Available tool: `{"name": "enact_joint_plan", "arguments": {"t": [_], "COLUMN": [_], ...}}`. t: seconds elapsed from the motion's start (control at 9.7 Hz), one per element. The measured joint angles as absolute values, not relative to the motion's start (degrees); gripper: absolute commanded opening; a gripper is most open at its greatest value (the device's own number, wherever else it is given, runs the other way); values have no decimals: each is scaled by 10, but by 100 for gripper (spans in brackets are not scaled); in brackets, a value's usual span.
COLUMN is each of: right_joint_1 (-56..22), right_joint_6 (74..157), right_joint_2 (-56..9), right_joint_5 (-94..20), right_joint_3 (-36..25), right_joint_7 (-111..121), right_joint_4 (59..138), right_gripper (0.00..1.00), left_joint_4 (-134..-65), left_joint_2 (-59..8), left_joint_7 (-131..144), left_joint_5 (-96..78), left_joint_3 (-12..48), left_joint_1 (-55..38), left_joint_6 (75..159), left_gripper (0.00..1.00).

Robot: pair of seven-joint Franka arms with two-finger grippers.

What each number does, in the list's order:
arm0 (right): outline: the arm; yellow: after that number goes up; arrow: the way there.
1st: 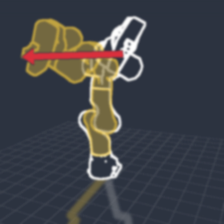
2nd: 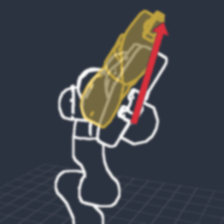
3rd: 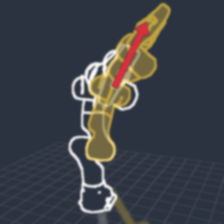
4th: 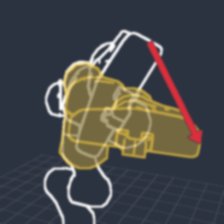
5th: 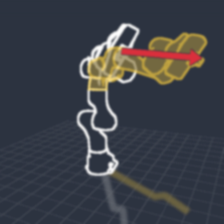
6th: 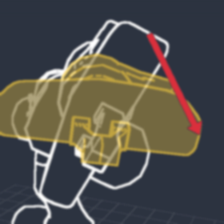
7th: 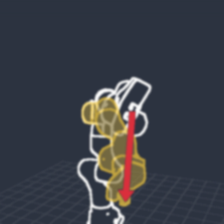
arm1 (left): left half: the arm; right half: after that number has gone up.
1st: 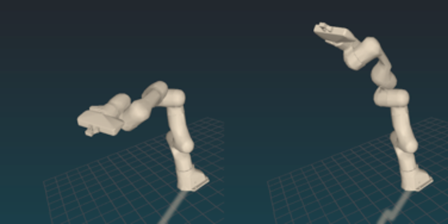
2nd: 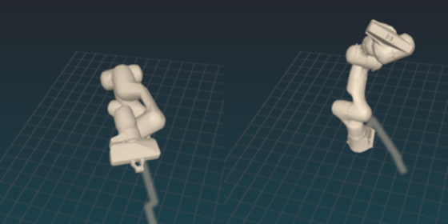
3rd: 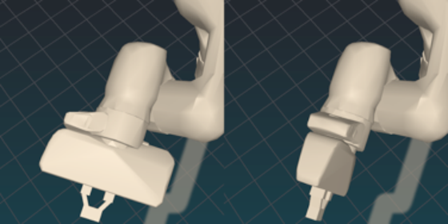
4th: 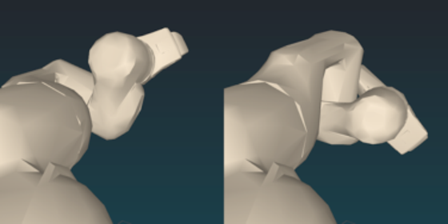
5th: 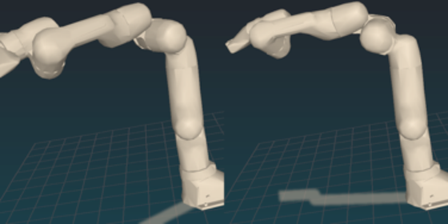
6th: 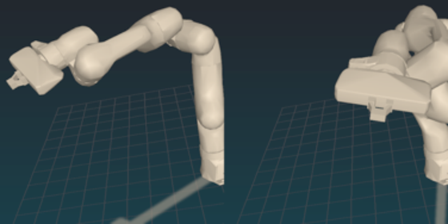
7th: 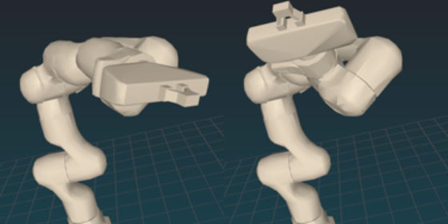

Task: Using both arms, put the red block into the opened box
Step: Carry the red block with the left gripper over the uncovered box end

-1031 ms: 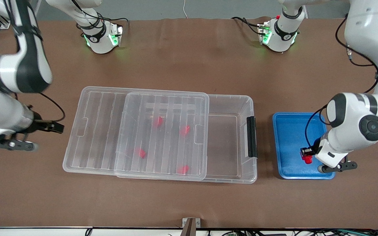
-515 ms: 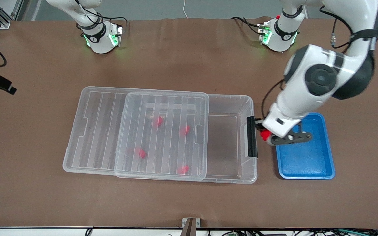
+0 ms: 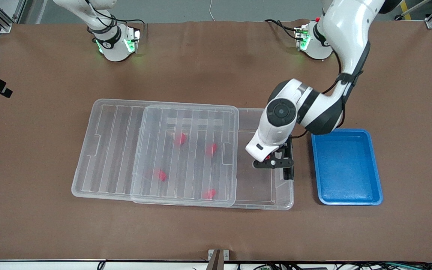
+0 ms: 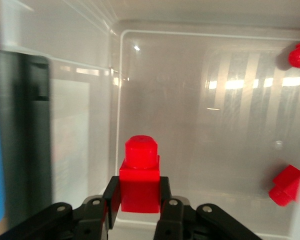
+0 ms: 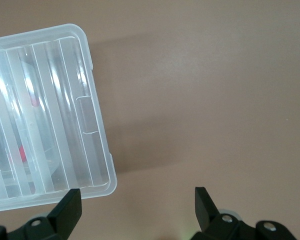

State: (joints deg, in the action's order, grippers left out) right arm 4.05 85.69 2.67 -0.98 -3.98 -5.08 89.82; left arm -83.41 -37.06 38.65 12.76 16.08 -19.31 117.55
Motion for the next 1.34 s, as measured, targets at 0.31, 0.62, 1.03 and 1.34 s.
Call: {"name": "enact_joint_plan", "arguments": {"t": [0.31,0.62,1.03,1.34], "right_joint_1": [41,41,41,41], "right_joint_6": [857,857,857,857], "right_joint_2": [27,27,27,27], "right_joint_5": [-10,-10,-10,-10], "right_joint_3": [-40,-40,-40,-40], "right_joint_7": [-51,-51,-51,-51], "right_joint_4": [898,898,898,899], "right_gripper": [100,100,100,100], "left_joint_4": [-838,-840,-831,-823], "left_joint_2": [-424,-464,-464,-408], "left_joint_7": [385,383,382,376], "left_joint_5": [128,128,129,130], "left_joint_3": [162,161,161,161], "left_joint_1": [-204,-206,-203,-195], "left_joint_6": [1237,1278,1281,1248], "left_gripper": [0,22,100,100]}}
